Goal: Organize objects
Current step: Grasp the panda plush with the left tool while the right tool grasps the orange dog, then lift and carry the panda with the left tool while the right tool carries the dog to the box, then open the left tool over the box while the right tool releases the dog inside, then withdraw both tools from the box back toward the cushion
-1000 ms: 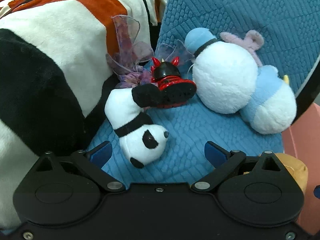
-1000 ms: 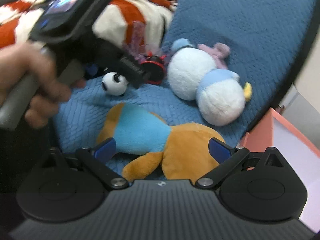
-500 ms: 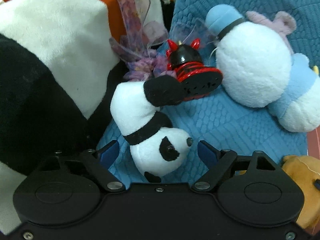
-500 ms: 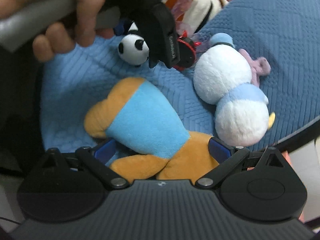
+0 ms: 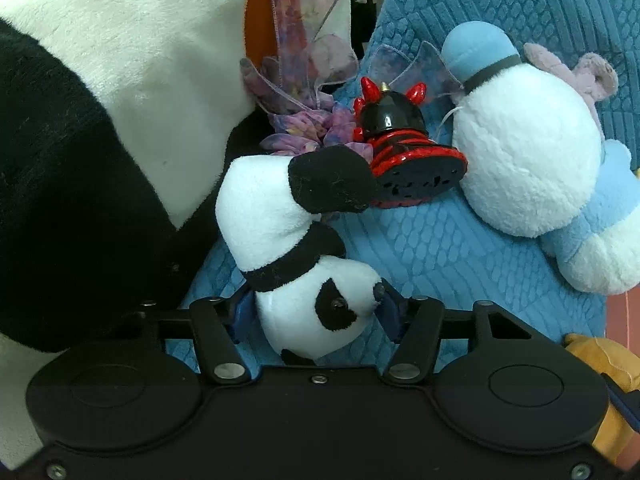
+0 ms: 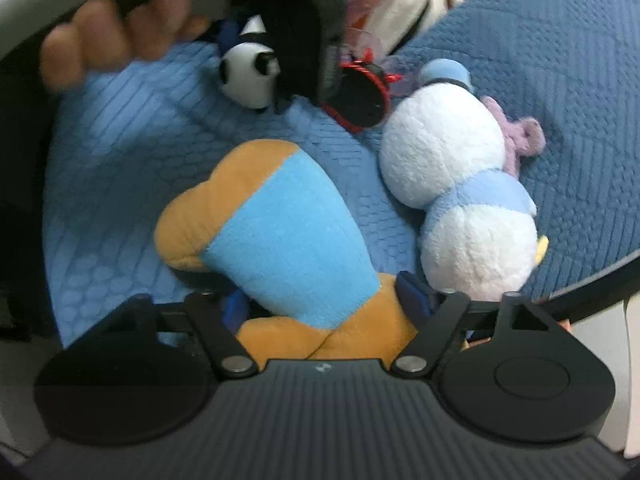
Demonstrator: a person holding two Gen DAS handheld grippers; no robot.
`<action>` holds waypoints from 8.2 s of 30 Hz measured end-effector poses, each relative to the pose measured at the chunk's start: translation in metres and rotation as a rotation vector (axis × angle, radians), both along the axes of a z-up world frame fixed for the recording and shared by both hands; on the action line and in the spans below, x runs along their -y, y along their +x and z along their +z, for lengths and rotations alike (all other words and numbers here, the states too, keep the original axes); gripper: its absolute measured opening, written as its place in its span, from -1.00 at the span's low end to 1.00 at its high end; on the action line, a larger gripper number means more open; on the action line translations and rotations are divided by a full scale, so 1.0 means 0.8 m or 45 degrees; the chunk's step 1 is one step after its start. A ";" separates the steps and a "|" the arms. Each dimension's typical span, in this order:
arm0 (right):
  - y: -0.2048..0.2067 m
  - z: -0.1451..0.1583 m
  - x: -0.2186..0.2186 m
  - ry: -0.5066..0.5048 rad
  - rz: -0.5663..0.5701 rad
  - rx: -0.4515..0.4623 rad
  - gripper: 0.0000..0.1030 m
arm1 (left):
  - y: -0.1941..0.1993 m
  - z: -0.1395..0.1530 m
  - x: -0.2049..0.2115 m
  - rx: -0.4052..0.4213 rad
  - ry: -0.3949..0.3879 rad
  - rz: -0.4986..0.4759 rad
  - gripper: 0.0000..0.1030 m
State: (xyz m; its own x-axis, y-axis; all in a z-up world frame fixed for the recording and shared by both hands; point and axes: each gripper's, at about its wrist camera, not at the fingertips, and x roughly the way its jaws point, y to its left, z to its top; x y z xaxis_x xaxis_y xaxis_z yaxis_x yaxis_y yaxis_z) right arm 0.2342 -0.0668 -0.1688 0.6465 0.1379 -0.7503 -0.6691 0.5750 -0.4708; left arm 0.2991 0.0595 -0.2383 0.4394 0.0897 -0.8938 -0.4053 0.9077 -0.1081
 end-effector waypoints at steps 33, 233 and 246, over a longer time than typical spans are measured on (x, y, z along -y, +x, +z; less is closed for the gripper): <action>0.091 0.010 0.096 0.895 -0.711 -0.326 0.71 | -0.021 -0.003 0.035 0.035 -0.134 -0.150 0.27; -0.182 0.298 0.225 1.140 -0.943 0.125 1.00 | -0.276 0.350 0.167 0.702 -0.248 -0.595 0.72; -0.188 0.278 0.159 1.140 -0.835 0.139 1.00 | -0.313 0.315 0.113 0.684 -0.203 -0.502 0.72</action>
